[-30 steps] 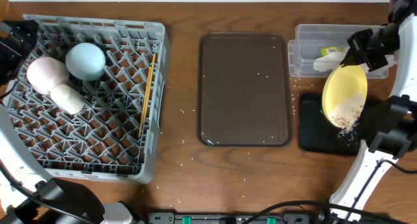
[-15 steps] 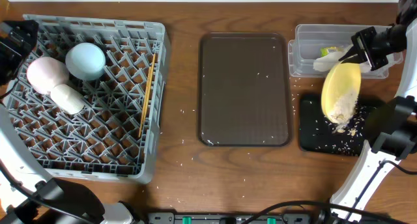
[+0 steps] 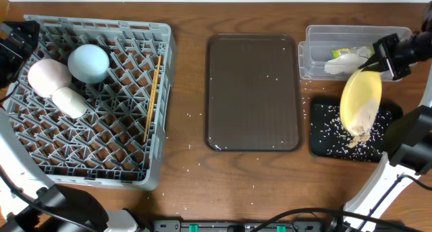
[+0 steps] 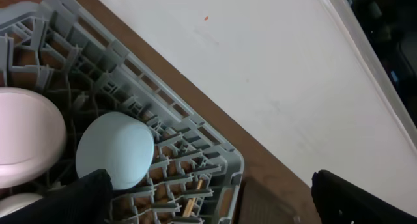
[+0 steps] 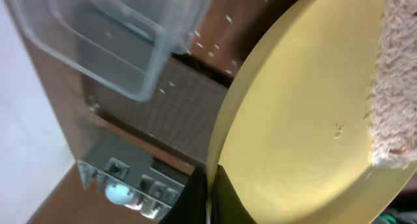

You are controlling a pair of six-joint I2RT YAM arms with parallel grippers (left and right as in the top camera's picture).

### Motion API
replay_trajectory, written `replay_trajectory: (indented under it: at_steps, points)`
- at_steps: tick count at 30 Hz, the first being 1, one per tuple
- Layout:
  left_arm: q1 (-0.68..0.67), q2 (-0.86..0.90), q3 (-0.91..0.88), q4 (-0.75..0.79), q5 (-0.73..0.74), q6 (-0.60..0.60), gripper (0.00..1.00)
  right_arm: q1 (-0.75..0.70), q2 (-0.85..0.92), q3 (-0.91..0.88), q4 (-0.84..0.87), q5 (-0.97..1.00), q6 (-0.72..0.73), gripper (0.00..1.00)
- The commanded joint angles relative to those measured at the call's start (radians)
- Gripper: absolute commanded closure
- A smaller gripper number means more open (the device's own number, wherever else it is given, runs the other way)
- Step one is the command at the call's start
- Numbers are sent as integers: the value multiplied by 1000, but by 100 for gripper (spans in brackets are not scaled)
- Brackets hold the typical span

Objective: Sort waste into correct bins and load items into the dishwasher
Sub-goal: 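Tilt the yellow plate to dump rice scraps onto the black tray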

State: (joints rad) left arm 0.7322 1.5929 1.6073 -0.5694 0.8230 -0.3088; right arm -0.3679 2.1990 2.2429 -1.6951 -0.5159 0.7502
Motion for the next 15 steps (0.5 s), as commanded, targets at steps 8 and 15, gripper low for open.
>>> replay_trajectory:
  at_steps: [8, 15]
  points:
    - [2, -20, 0, 2, -5, 21, 2, -38, -30, -97, -3, -13, -100, 98]
    - [2, -20, 0, 2, -5, 21, 2, -109, -32, -97, -3, -115, -215, 98]
